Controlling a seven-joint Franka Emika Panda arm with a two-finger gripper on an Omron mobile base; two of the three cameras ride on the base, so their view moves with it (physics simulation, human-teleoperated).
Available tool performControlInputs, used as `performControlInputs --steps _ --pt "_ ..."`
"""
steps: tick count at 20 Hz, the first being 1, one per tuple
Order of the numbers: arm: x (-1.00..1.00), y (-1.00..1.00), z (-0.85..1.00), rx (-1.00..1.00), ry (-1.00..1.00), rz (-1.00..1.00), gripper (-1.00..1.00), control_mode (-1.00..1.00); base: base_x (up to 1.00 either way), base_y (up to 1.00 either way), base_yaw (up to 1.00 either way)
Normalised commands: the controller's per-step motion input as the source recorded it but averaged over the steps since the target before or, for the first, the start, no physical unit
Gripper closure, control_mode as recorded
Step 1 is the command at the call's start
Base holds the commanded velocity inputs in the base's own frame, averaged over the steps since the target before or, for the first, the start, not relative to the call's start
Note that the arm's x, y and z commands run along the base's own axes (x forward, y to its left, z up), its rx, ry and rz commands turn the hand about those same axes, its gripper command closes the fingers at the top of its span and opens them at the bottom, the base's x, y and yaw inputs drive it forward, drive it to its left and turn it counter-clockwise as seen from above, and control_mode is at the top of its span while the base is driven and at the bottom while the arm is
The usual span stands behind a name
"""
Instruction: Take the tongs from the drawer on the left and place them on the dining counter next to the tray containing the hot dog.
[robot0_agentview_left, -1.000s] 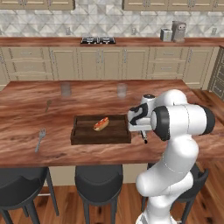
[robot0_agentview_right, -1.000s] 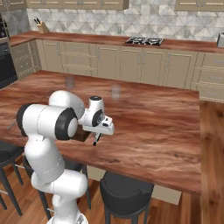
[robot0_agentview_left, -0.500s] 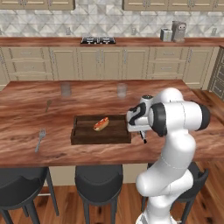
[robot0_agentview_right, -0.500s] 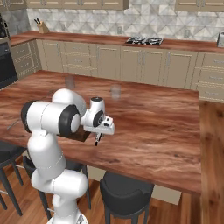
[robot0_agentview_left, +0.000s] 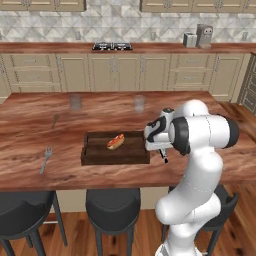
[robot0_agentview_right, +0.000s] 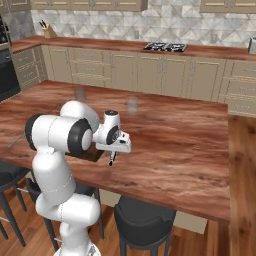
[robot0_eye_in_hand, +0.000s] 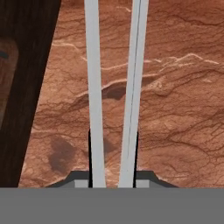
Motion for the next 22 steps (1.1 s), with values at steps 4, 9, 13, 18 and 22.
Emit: performControlInputs --steps 4,9,13,18,22 --pt "-0.02 0.0 0.0 0.0 0.0 -0.08 -1.0 -1.0 0.0 0.0 0.0" --pt "-0.09 0.0 0.2 0.0 0.0 -0.12 -1.0 -1.0 0.0 0.0 0.0" --pt "-0.21 0.0 0.67 0.0 -0.01 -0.13 -1.0 -1.0 0.0 0.0 0.0" --pt "-0.18 0.0 0.83 0.0 -0.03 -0.11 -1.0 -1.0 0.0 0.0 0.0" --pt "-0.17 0.0 0.83 0.0 -0.07 -0.01 -1.0 -1.0 0.0 0.0 0.0"
